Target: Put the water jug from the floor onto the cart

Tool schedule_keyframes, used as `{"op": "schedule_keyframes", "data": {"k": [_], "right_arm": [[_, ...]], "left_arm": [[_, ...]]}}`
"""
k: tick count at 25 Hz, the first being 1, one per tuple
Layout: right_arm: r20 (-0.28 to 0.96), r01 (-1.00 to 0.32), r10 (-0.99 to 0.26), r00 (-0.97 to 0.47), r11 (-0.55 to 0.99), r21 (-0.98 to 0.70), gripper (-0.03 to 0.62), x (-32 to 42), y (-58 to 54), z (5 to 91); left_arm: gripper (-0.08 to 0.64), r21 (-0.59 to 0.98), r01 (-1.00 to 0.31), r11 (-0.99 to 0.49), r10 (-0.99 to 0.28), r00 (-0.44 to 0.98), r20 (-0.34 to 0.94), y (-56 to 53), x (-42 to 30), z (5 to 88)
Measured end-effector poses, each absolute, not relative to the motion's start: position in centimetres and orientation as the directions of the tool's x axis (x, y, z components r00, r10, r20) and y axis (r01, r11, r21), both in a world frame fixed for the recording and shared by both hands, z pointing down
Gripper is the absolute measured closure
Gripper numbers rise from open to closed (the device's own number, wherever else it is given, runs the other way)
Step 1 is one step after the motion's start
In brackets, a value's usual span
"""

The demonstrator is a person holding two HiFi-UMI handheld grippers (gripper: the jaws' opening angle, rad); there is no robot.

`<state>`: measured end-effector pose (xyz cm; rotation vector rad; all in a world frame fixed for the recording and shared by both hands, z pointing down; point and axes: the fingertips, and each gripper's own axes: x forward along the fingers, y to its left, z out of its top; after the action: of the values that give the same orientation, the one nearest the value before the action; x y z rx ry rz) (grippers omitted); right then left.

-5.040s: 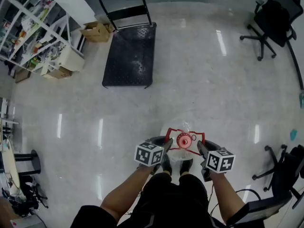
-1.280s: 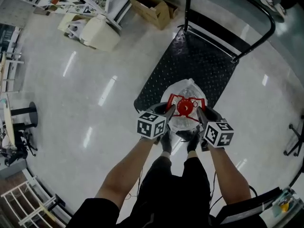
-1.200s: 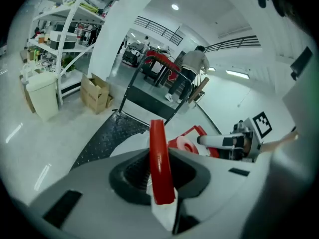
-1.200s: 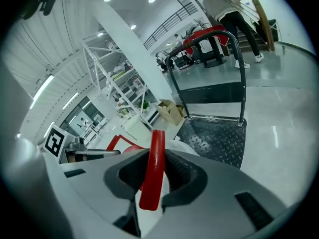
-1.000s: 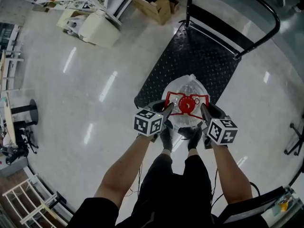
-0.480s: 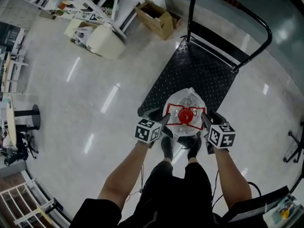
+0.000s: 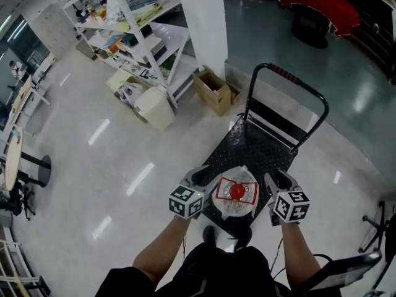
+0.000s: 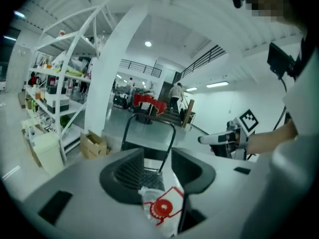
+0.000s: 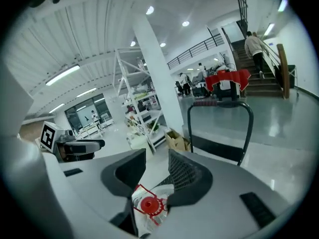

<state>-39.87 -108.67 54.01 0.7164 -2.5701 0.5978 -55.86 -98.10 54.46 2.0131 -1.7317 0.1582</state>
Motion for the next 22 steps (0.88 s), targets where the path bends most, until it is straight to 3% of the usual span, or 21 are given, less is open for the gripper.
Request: {"op": "schedule_keyframes", "data": {"k": [5, 8, 9, 10, 22], "right_arm": [[0.352, -0.526, -0.424, -0.834, 0.805, -0.275, 0.453, -39.4, -106.5, 45.2], [0.274, -0.502, -0.438, -0.856, 0.830, -0.243, 0.462, -39.3, -105.6, 40.5], [0.257, -0.501, -0.445, -0.858, 0.836, -0.224, 0.519, -39.1, -105.3, 39.2], [0.243, -0.500, -0.451, -0.859, 0.840, -0.209, 0.588, -38.9, -105.0, 38.2], [0.247, -0.529, -0.489, -0.837, 0.838, -0.133, 0.589, -37.6, -100.5, 36.4]], "left_arm": [[0.401, 0.249, -0.957, -0.146, -0.957, 0.200, 0.208, -97.5, -54.0, 44.5], [0.545, 0.146, -0.973, -0.178, -0.973, 0.196, 0.122, -96.5, -52.7, 39.3], [0.558, 0.122, -0.975, -0.185, -0.975, 0.197, 0.099, -96.2, -52.3, 38.0], [0.558, 0.109, -0.976, -0.189, -0.977, 0.198, 0.083, -95.9, -51.9, 36.9], [0.558, 0.114, -0.950, -0.291, -0.950, 0.301, 0.081, -92.8, -48.9, 36.0]]}}
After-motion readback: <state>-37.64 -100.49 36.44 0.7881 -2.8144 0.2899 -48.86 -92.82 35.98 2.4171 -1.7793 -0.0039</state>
